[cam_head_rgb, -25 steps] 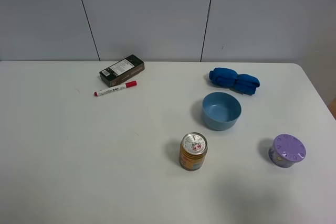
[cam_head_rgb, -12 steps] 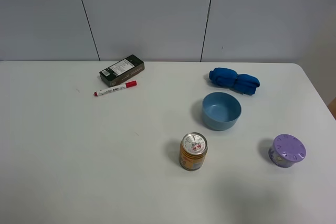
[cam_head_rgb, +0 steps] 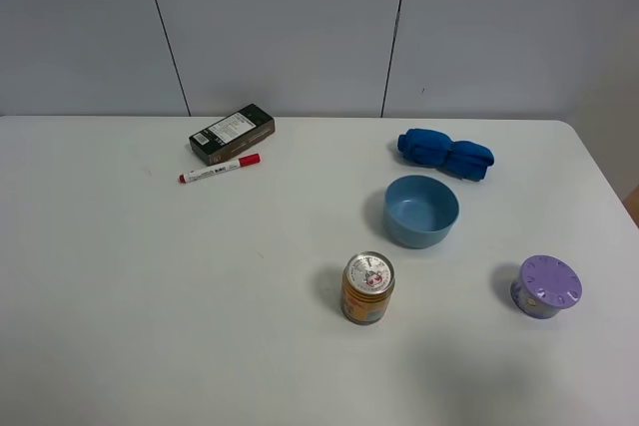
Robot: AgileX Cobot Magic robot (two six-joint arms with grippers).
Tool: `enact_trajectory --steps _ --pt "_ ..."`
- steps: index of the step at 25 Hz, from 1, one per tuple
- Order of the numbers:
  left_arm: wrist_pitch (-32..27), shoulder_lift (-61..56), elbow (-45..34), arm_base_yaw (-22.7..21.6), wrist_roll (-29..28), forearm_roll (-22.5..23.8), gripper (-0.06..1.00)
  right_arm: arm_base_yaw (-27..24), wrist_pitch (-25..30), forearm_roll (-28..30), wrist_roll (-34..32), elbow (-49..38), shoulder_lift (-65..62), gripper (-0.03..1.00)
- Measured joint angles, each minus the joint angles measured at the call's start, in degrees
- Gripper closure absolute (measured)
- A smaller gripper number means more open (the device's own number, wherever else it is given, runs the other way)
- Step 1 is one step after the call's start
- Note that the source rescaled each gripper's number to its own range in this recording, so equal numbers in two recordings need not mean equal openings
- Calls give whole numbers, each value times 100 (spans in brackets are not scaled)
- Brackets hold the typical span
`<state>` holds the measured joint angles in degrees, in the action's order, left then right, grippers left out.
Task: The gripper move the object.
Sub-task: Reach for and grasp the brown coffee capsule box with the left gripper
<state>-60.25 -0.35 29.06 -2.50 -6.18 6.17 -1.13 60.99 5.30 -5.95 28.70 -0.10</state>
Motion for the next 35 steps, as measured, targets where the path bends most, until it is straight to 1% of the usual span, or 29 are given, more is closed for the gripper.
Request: enact_trajectory --steps 9,12,15,18,22,28,30,32,35 --pt "0 0 0 0 106 -76 -6 0 0 0 0 0 0 -3" --pt "0 41 0 0 106 -169 -6 0 0 0 0 0 0 -3" --pt "0 440 0 0 106 -241 -6 0 0 0 0 0 0 -3" --pt "18 1112 126 0 106 -369 -6 0 0 0 0 0 0 -3" --pt "232 2281 687 0 383 -482 -6 0 0 0 0 0 0 -3" --pt "315 4129 1862 0 1337 -617 -6 0 0 0 0 0 0 -3" --pt "315 4638 2253 0 1603 -727 -6 0 0 0 0 0 0 -3" --pt "321 5128 2561 93 1795 -768 -6 0 0 0 0 0 0 -3" --pt "388 5717 2935 484 1993 -768 -6 0 0 0 0 0 0 -3"
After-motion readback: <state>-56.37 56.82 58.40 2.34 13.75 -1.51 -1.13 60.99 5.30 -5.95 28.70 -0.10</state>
